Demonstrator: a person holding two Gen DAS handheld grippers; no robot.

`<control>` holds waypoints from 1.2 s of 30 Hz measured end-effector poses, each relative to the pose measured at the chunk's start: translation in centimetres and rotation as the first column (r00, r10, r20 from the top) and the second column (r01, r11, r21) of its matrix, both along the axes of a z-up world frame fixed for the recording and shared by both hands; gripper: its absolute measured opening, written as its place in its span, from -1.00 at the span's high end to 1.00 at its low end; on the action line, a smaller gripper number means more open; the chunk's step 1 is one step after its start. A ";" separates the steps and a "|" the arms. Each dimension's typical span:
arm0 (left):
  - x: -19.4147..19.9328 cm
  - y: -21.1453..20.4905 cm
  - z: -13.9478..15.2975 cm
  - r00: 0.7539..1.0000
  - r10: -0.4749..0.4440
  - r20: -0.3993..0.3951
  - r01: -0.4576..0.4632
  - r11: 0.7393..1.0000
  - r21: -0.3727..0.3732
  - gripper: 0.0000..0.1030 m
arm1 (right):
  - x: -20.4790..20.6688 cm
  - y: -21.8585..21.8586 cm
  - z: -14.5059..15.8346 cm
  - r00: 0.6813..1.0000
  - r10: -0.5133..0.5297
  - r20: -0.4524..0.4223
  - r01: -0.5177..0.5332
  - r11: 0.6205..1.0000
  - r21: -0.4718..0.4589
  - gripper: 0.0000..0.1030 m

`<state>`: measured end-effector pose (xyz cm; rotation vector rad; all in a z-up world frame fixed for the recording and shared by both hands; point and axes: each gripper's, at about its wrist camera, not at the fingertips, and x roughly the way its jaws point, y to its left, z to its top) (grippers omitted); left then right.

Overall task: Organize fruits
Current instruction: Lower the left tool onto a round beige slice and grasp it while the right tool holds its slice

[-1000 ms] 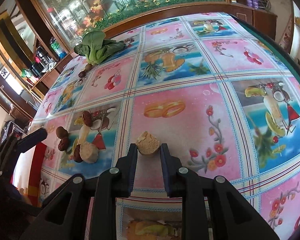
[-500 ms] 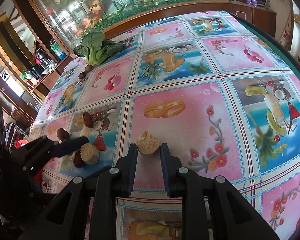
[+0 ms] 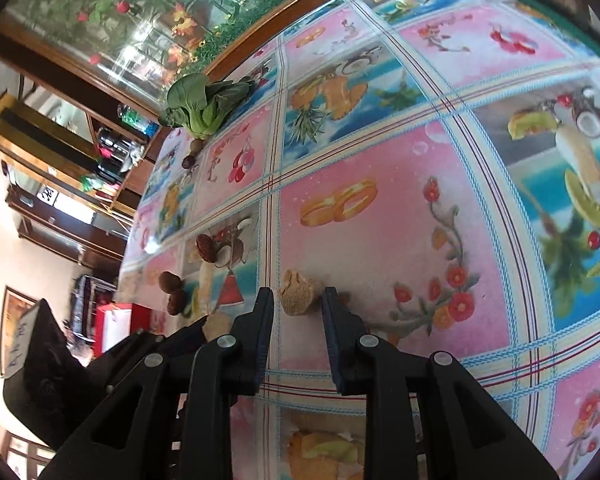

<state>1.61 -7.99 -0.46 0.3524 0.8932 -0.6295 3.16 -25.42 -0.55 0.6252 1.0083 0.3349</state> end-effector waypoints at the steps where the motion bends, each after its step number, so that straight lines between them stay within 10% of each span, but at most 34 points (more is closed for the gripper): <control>1: 0.0 0.1 0.0 1.000 0.015 -0.005 -0.015 1.000 -0.007 0.03 | 0.0 0.1 0.1 1.000 0.001 0.002 -0.001 1.000 0.003 0.44; 17: 0.5 -0.1 -0.1 0.994 0.110 -0.003 -0.110 0.994 -0.021 0.26 | -0.4 5.2 1.4 0.989 0.020 0.146 0.047 0.898 -0.437 0.49; 36: -2.1 1.5 1.9 0.956 0.292 0.029 -0.287 0.951 -0.113 0.44 | -2.5 3.4 4.3 0.946 -0.077 0.316 0.181 0.931 -0.316 0.52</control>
